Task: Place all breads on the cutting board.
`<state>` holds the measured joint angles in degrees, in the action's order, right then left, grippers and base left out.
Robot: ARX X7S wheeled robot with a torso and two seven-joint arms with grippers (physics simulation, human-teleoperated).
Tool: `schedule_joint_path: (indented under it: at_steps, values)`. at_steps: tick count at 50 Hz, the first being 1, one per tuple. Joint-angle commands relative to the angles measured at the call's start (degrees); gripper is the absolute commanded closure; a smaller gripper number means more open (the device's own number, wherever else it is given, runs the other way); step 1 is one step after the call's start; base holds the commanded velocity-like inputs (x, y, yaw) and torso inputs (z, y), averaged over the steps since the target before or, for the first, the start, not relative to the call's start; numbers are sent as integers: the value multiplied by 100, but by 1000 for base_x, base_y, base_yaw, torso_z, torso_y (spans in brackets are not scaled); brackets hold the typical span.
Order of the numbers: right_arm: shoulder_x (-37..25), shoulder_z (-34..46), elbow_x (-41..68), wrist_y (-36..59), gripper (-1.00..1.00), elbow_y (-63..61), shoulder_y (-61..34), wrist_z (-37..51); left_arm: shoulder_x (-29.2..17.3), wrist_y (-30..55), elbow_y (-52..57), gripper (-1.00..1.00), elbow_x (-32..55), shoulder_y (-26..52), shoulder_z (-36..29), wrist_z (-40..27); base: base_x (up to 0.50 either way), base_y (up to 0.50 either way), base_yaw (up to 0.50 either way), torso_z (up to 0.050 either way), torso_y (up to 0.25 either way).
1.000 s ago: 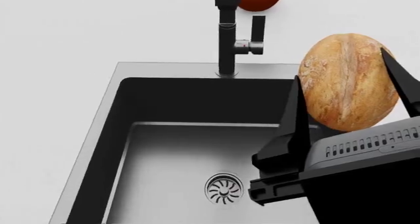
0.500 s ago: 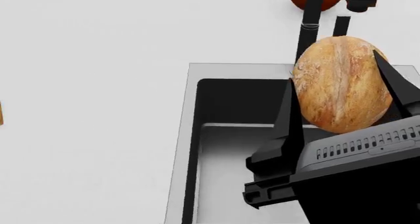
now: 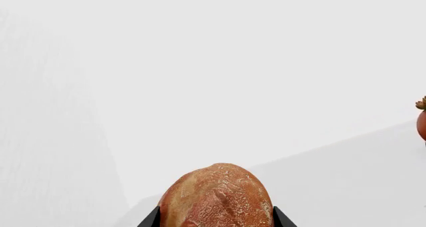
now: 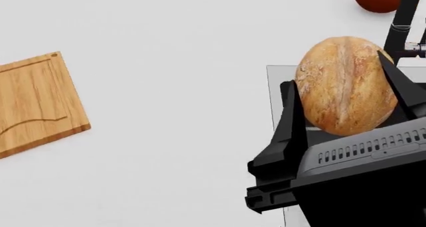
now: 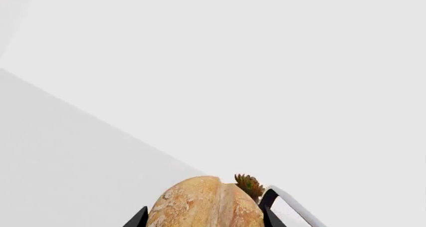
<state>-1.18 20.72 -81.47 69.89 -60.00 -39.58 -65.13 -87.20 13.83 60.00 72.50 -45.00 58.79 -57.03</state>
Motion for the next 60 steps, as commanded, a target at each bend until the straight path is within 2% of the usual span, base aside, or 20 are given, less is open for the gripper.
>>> schedule_joint_path:
  at_steps: [1,14,18,24,27,37,50,60]
  values:
    - [112,-351,227,-353,100,1,60,102,77,330,-3,100,97,235,1,148,66,500,0,0,0]
    - [113,-366,235,-365,100,1,43,103,14,359,-2,100,142,244,15,91,115,500,0,0,1]
    - [115,-472,402,-421,100,1,80,194,146,378,-8,100,97,285,-67,152,137,500,0,0,0]
    - [115,-589,480,-452,100,1,42,206,-25,463,-3,100,250,389,-15,58,142,500,0,0,0]
    - [115,-740,565,-458,100,1,9,205,-267,536,-2,100,386,471,12,-84,185,500,0,0,0]
    - [114,-1046,1024,-639,100,1,184,485,-279,738,-2,100,431,695,-29,122,257,499,0,0,1]
    - [110,-897,1237,-783,100,2,498,762,-279,719,-1,100,453,837,-152,148,280,495,0,0,0]
    - [33,-736,1677,-360,100,226,282,957,-279,716,-2,100,609,1024,-142,243,288,492,0,0,0]
